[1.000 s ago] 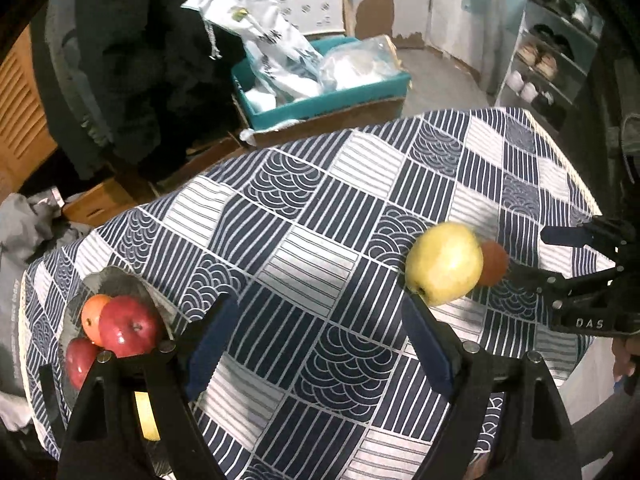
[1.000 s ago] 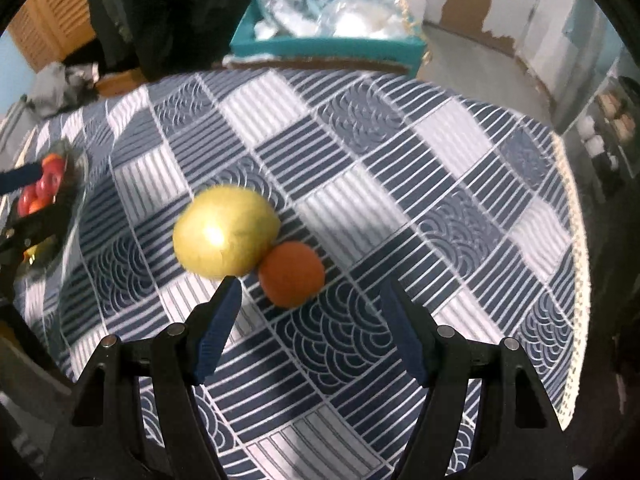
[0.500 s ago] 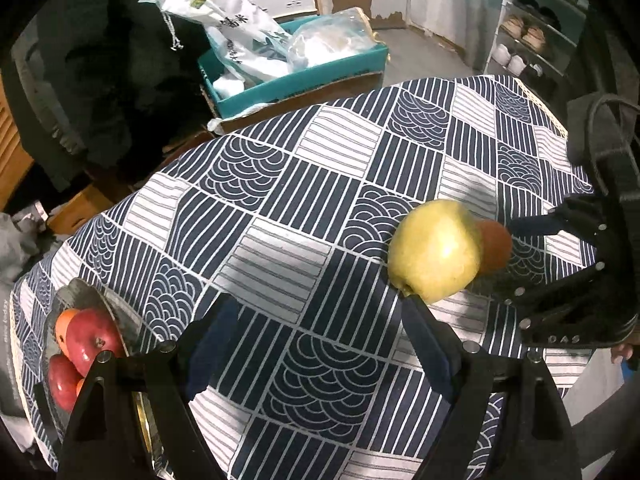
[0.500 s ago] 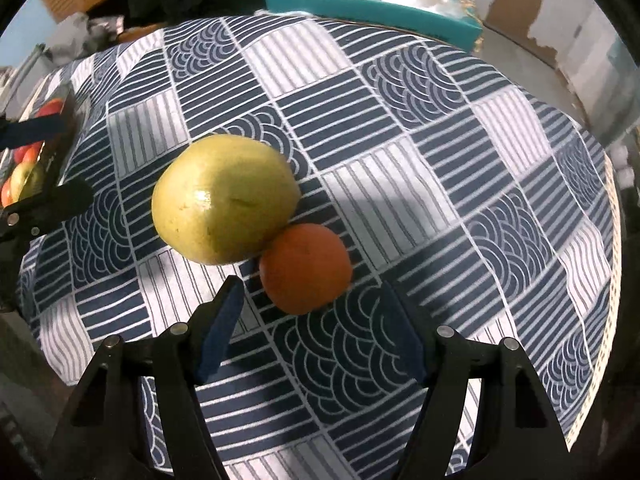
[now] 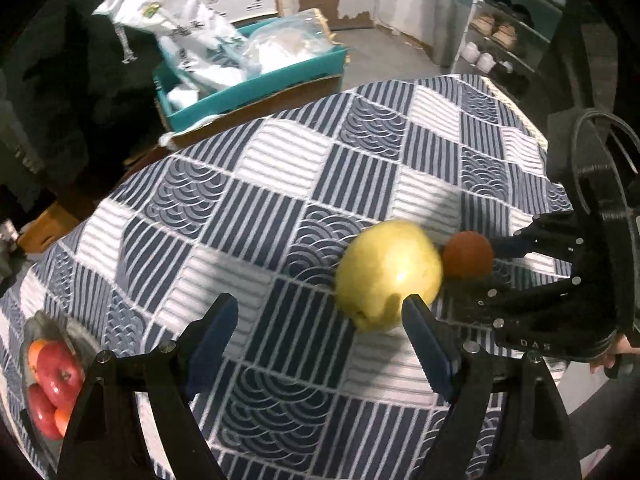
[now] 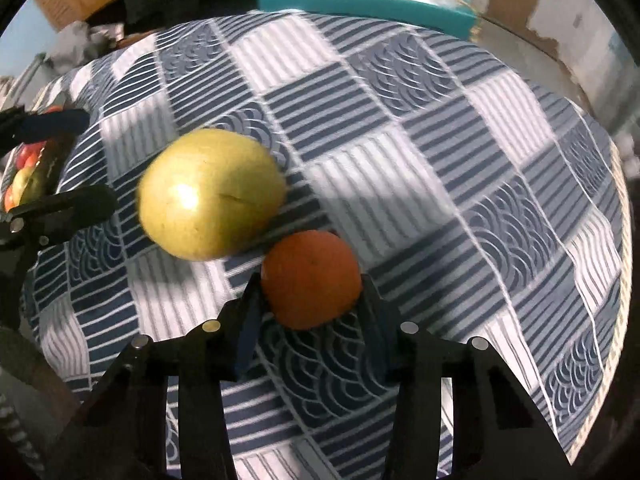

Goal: Organize fruits
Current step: 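Grasp the small orange with the right gripper while the left grasps the pomelo, then lift the pomelo and small orange and carry them toward the glass bowl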

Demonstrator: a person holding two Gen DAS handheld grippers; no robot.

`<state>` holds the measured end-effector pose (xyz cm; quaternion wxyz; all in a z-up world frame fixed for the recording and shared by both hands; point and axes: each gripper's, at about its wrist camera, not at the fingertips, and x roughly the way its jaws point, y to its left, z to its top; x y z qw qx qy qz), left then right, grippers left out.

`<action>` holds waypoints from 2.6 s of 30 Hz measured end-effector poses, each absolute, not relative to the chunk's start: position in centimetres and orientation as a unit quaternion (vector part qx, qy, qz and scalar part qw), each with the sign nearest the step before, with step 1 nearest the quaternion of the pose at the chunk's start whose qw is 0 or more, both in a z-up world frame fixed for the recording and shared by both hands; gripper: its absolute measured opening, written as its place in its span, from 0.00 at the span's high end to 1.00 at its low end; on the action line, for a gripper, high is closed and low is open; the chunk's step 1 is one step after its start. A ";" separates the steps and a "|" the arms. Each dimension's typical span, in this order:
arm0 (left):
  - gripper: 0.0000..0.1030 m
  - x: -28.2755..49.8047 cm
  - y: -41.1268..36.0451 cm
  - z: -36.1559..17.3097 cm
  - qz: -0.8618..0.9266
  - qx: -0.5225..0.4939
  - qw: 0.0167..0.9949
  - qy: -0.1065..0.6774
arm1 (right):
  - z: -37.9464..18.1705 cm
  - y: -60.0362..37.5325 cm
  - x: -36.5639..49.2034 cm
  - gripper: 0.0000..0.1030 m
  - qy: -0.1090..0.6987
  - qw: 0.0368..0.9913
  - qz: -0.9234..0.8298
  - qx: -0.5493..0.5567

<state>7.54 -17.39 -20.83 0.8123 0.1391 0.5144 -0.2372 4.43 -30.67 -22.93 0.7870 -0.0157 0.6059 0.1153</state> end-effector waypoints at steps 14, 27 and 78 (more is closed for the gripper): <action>0.17 8.3 -21.6 -22.9 -0.286 0.106 0.782 0.543 | -20.5 -38.2 2.0 0.57 0.572 0.816 -0.011 0.081; 0.18 8.6 -22.9 -25.9 -0.280 0.109 0.765 0.570 | -19.7 -38.2 2.6 0.57 0.558 0.823 -0.021 0.101; 0.26 5.0 -16.6 -14.2 -0.225 0.063 0.853 0.466 | -10.2 -32.9 2.0 0.58 0.446 0.893 0.015 0.050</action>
